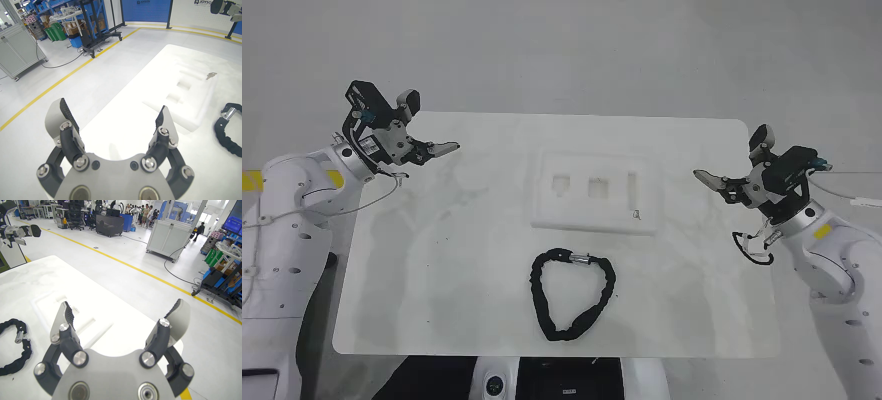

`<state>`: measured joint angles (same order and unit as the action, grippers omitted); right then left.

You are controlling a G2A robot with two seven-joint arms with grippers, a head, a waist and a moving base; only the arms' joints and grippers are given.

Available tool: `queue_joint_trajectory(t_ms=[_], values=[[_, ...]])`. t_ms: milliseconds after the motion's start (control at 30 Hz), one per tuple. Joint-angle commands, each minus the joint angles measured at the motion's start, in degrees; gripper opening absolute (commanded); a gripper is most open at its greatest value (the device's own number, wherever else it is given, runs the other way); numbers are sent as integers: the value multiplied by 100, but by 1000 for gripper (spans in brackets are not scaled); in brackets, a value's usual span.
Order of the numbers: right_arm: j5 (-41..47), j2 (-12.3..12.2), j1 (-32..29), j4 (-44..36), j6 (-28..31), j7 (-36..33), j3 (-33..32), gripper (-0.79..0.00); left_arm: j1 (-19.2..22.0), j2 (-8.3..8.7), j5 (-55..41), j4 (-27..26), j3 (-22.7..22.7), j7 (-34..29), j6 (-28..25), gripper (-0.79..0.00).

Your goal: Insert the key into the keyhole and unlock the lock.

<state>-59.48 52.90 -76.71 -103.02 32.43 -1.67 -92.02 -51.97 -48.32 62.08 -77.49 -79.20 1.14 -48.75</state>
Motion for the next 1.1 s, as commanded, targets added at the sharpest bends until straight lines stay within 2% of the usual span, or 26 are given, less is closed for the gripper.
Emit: queue_joint_trajectory(t_ms=[0,500,667,800,1067], values=[[0,0,0,0,0,0,0,-1,0,0,0,0,0,0,0,-1],[56,0,-33,1,100,-74,51,0,0,0,0,0,0,0,0,0],[253,-22,36,-184,295,-959,124,0,0,0,0,0,0,0,0,0],[711,-36,91,-364,344,-1928,275,0,0,0,0,0,0,0,0,0],[1720,-64,246,-692,-126,-3855,573,0,0,0,0,0,0,0,0,0]])
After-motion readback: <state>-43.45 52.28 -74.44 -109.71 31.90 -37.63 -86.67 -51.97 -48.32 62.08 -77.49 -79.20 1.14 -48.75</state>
